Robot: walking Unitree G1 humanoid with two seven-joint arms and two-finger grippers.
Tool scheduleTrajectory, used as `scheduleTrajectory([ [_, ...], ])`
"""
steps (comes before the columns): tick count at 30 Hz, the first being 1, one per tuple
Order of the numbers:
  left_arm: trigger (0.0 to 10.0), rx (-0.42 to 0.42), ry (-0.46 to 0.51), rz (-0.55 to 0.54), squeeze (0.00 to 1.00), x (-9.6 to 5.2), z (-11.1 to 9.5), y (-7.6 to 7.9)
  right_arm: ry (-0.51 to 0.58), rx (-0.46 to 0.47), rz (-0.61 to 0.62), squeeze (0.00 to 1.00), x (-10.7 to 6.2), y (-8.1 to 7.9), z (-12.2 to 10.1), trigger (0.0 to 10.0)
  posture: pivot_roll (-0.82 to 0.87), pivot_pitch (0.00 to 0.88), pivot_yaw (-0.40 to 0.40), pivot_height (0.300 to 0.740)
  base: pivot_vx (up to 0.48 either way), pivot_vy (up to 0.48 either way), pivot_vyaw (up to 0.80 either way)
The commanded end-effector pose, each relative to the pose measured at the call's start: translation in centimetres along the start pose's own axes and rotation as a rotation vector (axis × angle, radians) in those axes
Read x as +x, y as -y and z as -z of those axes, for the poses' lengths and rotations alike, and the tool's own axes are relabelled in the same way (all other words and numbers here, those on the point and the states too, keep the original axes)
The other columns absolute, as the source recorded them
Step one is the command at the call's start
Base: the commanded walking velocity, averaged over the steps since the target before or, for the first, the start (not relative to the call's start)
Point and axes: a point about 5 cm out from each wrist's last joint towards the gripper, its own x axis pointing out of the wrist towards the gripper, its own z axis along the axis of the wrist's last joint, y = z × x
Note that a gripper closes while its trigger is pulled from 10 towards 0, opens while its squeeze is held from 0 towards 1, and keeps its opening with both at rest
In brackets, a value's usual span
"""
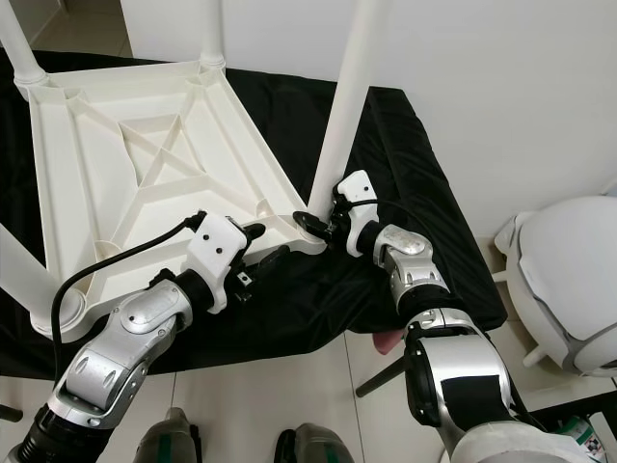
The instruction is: Building children table
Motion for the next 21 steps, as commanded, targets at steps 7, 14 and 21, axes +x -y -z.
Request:
scheduleTrajectory([
  [7, 10.0, -0.001, 0.01, 0.017, 0.0, 0.3, -0.2, 0.3, 0.022, 0.033, 0.02, 0.0, -0.3, -0.6, 0.8, 10.0, 0.03, 0.006, -0.125, 0.74, 0.0, 0.0, 0.0],
  [14, 10.0, -0.011, 0.014, 0.021, 0.0, 0.3, -0.3, 0.5, 0.046, 0.008, 0.226, 0.0, 0.2, -0.8, 0.2, 10.0, 0.01, 0.025, -0.126, 0.74, 0.0, 0.0, 0.0],
  [21, 10.0, -0.019, 0.013, 0.03, 0.0, 0.4, -0.1, 0.8, 0.098, 0.074, 0.442, 0.0, 1.4, -3.9, -0.1, 10.0, -0.01, 0.029, -0.115, 0.74, 0.0, 0.0, 0.0],
])
